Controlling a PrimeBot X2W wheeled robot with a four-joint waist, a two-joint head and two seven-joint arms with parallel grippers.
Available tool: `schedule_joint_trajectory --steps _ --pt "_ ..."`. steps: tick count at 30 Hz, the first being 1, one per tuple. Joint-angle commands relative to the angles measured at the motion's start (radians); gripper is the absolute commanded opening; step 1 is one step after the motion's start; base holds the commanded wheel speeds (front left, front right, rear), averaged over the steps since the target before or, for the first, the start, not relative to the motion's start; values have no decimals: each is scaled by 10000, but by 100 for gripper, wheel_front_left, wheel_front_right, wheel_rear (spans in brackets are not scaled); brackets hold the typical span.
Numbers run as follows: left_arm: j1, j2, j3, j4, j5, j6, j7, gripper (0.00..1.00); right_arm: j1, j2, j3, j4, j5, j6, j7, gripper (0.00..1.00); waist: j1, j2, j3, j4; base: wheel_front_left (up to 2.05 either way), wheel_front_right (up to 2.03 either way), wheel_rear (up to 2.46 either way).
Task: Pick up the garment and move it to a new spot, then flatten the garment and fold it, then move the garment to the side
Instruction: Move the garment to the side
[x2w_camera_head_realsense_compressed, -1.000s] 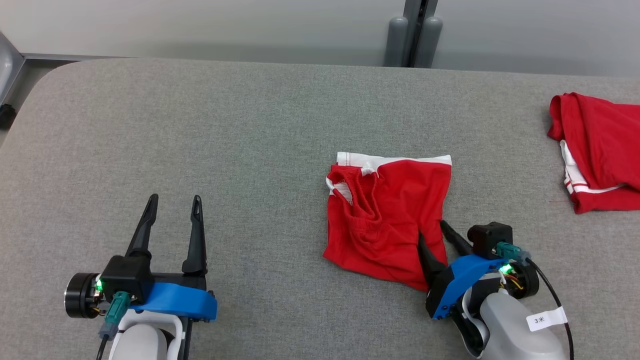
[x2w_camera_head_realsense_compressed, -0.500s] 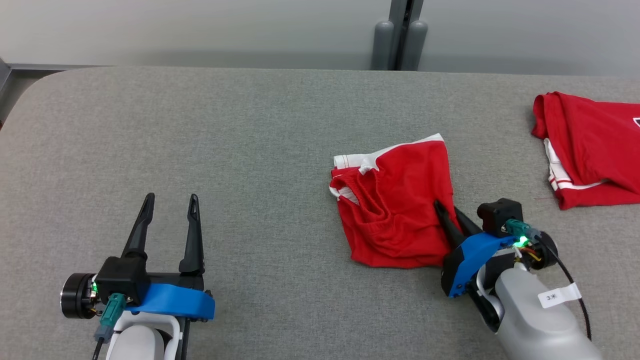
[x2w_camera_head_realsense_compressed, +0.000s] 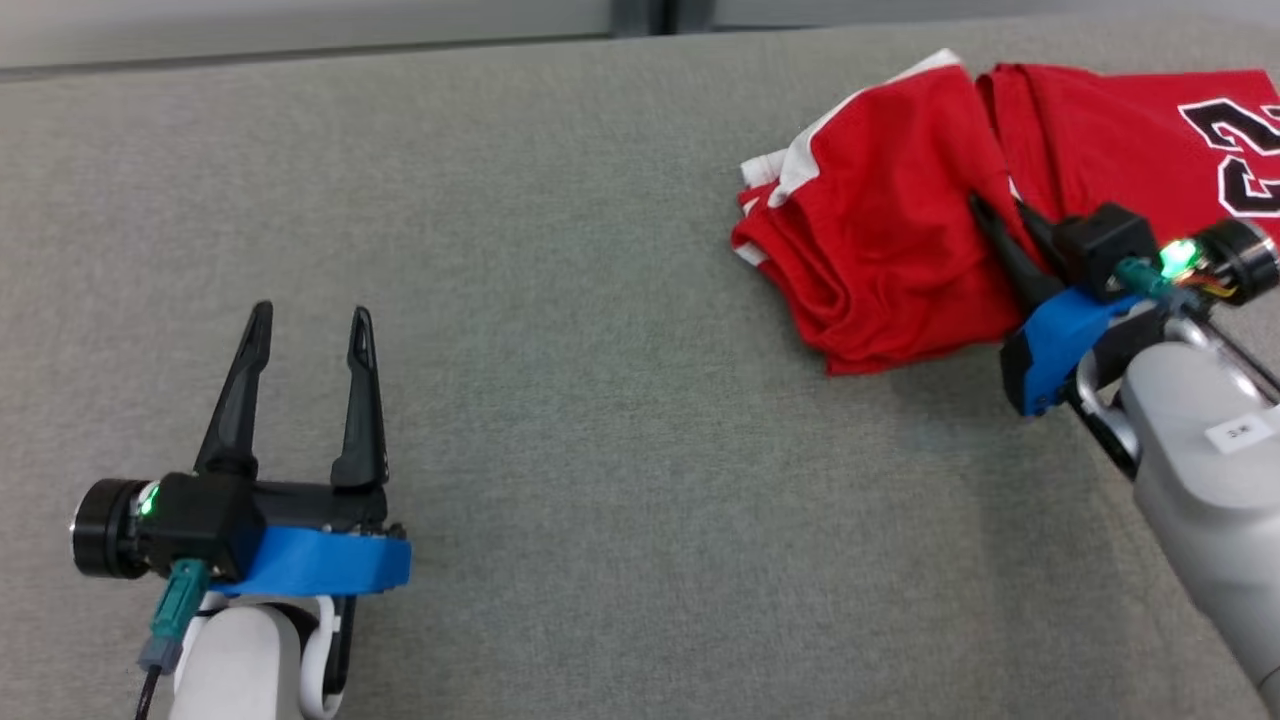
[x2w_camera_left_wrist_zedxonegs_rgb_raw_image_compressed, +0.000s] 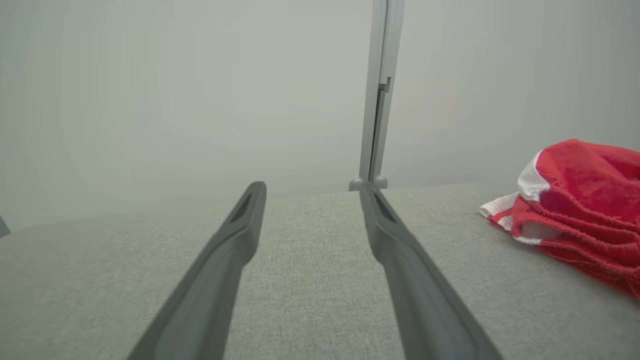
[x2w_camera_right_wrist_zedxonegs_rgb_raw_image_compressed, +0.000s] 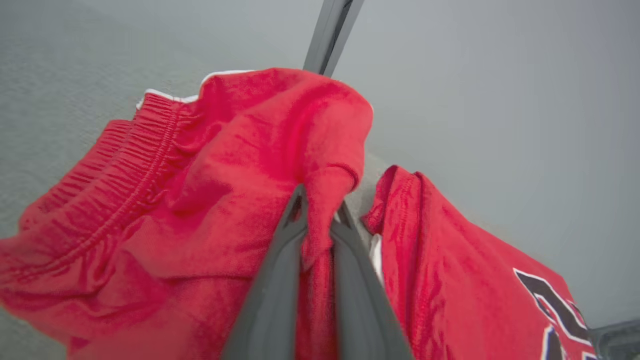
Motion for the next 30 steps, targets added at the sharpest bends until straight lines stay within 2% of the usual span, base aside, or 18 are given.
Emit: schedule_joint_trajectory --steps 1,2,5,13,20,30 --pt "-215 146 28 -158 75 -57 -46 100 -447 -412 122 -84 139 -2 -4 0 -2 -1 241 -255 0 0 0" --pt "-215 146 28 -158 75 -57 -46 100 -447 -412 122 -84 139 -2 -4 0 -2 -1 241 -255 0 0 0" --pt "-333 343 13 -390 177 -60 -46 100 -1092 -981 219 -156 328 -2 -4 0 -2 -1 664 -686 0 0 0" --pt "-540 1047 123 -1353 444 -79 -46 100 -2568 -1902 556 246 687 -4 -4 0 -2 -1 1763 -2023 0 0 0" --pt "-779 1431 59 -1944 554 -85 7 100 -3680 -1930 1018 1175 1004 -2 -2 0 -2 -1 2480 -2600 0 0 0" --pt "-766 1652 55 -2335 441 8 108 100 -4828 -1659 1188 3014 852 -4 10 0 -2 -1 2920 -2449 0 0 0"
